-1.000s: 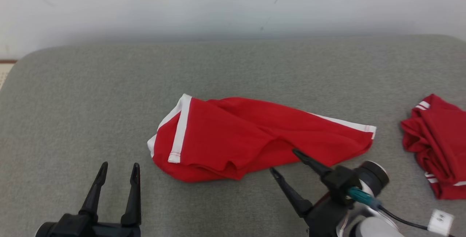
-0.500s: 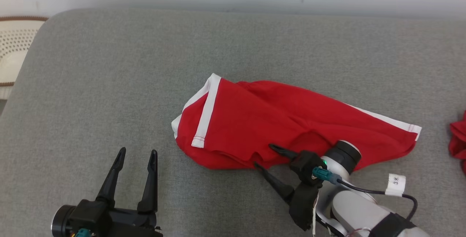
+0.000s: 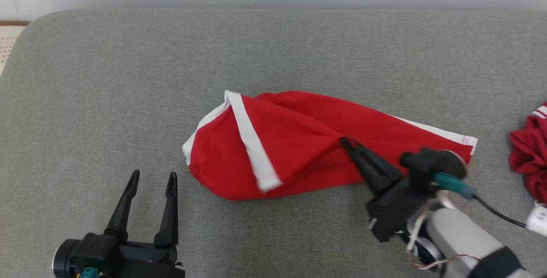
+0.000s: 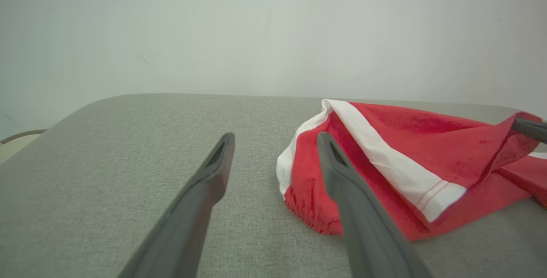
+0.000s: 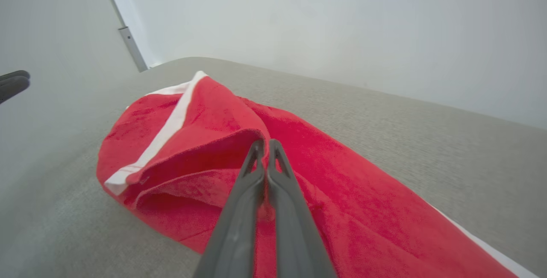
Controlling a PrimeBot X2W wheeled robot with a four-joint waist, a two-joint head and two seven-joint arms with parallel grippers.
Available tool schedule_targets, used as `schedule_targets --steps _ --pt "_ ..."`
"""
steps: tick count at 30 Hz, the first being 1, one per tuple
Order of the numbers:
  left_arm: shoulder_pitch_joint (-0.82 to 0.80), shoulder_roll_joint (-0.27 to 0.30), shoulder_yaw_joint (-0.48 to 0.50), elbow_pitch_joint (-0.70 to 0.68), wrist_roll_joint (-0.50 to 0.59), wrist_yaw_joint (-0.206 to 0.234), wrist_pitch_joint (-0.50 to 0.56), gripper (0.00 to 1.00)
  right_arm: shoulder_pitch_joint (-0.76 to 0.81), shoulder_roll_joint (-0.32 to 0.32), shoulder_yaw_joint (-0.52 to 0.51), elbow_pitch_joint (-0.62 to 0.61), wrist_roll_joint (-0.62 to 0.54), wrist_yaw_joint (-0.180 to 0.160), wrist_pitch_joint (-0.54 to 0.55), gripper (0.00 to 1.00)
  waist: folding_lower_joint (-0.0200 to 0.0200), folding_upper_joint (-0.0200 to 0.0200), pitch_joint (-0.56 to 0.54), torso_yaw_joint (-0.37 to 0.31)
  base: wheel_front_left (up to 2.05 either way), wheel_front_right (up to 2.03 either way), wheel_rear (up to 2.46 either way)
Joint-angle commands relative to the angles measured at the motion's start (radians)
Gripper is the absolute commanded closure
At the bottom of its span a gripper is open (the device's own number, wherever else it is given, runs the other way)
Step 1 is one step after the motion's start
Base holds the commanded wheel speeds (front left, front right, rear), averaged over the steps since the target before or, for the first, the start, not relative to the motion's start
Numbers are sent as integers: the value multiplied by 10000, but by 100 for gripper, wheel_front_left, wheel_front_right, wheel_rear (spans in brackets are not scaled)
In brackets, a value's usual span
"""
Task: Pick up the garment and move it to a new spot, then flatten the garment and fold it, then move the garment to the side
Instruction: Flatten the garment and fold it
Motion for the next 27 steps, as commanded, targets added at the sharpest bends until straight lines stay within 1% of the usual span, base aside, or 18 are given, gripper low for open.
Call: schedule_targets --steps 1,3,6,11,13,16,17,18,19,20,24,25,26,27 --pt "81 7 68 33 130 -65 -31 0 549 -149 -662 -348 106 -7 -72 100 -1 -1 -104 -343 0 0 0" --pt "102 41 142 41 146 -53 -33 0 1083 -262 -1463 -664 63 -7 -77 100 -1 -1 -132 -516 0 0 0" --pt "74 96 176 57 155 -145 -31 0 1910 -276 -2808 -1039 88 -7 -51 100 -1 -1 -153 -721 0 0 0" --pt "23 165 186 77 226 -194 -32 0 2953 -36 -4646 -1489 132 -7 343 100 -1 -1 -144 -1055 0 0 0" --pt "-3 172 172 67 231 -204 -32 0 3069 -21 -4844 -1521 227 -7 424 100 -1 -1 -144 -1078 0 0 0" --pt "-116 158 99 68 278 -238 -32 0 3429 -102 -5430 -1375 488 -7 855 100 -1 -1 -105 -1138 0 0 0" --pt "-116 158 99 68 278 -238 -32 0 3429 -102 -5430 -1375 488 -7 855 100 -1 -1 -105 -1138 0 0 0" --pt "-126 151 82 65 294 -235 -32 0 3472 -276 -5547 -1243 333 -7 937 100 -1 -1 -85 -1146 0 0 0" --pt "-149 140 58 70 308 -239 -32 0 3496 -277 -5647 -1132 369 -7 955 100 -1 -1 -69 -1149 0 0 0" --pt "-166 141 37 83 310 -256 -32 0 3510 -142 -5701 -1031 554 -7 940 100 -1 -1 -53 -1164 0 0 0" --pt "-236 144 13 129 317 -243 -32 0 3454 -207 -5739 -221 693 -5 1017 100 -1 -1 -4 -1184 0 0 0" --pt "-250 142 -1 135 318 -252 -32 0 3390 -112 -5778 -5 767 -5 935 88 -1 -1 3 -1185 0 0 0" --pt "-257 137 -13 148 318 -263 -34 0 3382 66 -5719 176 1025 -3 930 59 -1 -1 2 -1182 0 0 0" --pt "-261 138 -13 170 319 -272 -32 0 3344 97 -5710 354 1058 -3 869 0 -1 -1 -9 -1182 0 0 0"
